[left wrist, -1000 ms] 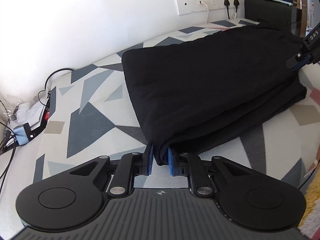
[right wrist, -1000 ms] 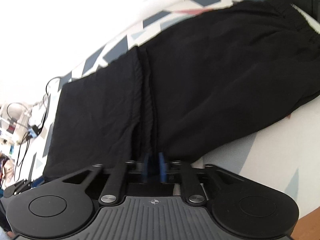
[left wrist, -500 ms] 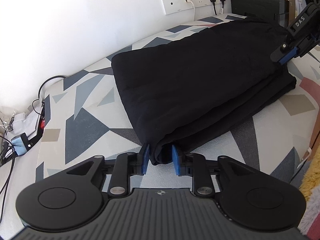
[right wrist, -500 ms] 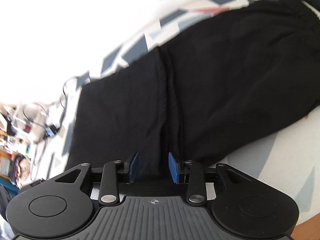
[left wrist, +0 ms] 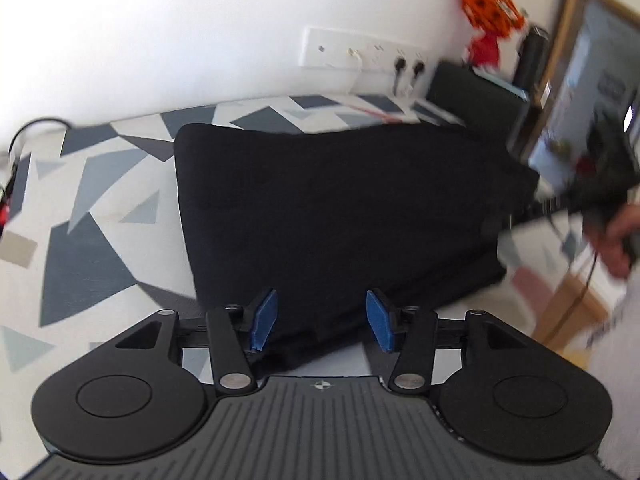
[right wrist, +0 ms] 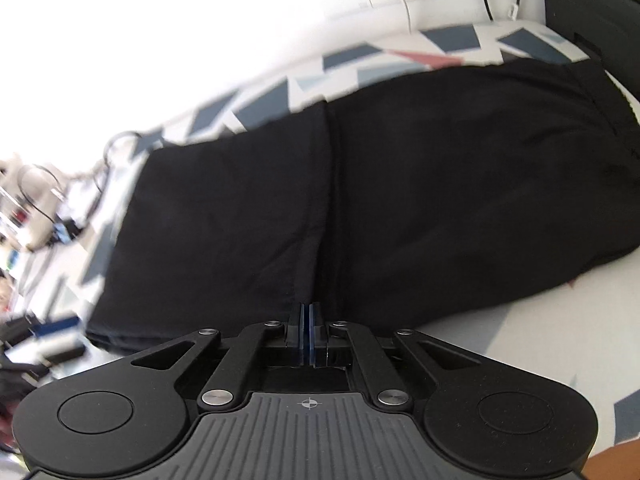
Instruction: Fold clothes
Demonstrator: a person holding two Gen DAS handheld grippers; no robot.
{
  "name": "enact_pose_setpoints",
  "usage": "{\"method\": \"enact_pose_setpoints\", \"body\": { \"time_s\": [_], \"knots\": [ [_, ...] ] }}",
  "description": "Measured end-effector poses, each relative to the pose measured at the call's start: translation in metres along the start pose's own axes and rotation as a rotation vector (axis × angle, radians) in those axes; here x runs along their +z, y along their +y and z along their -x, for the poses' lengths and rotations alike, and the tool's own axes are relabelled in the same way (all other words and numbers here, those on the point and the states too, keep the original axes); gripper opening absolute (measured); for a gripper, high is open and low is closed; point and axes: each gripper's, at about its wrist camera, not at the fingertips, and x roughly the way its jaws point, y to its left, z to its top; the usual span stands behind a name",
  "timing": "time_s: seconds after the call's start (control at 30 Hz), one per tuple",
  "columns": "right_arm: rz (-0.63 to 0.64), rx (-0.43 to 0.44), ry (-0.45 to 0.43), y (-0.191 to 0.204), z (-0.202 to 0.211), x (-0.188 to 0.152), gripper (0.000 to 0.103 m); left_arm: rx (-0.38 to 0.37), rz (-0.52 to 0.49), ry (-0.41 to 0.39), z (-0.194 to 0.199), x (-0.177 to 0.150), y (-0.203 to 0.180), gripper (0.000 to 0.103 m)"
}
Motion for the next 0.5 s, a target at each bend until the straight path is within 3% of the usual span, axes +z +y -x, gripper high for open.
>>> {"method": "enact_pose_setpoints", "body": {
  "time_s": [0.13,0.3,0.43,0.5],
  "knots": [
    [-0.017,-0.004,0.014,-0.003,-0.007,-0.005,0.002,0.037,0.05,0.069,-0.036,-0.001,0.003,0.052],
    [-0.065,0.02,0.019,-0.011,-0.003,-0.002,0.004,0.07,0.02,0.079,-0.049,-0.003,-0.006,0.057],
    [-0.174,0.02,-0.062,-0.028,0.015,-0.004,0.036,0.117,-0.047,0.093,-0.056,-0.003,-0.02,0.064],
    [-0.249,0.0,-0.117,-0.044,0.027,-0.008,0.036,0.138,-0.059,0.096,-0.058,-0.003,-0.026,0.067]
  ]
}}
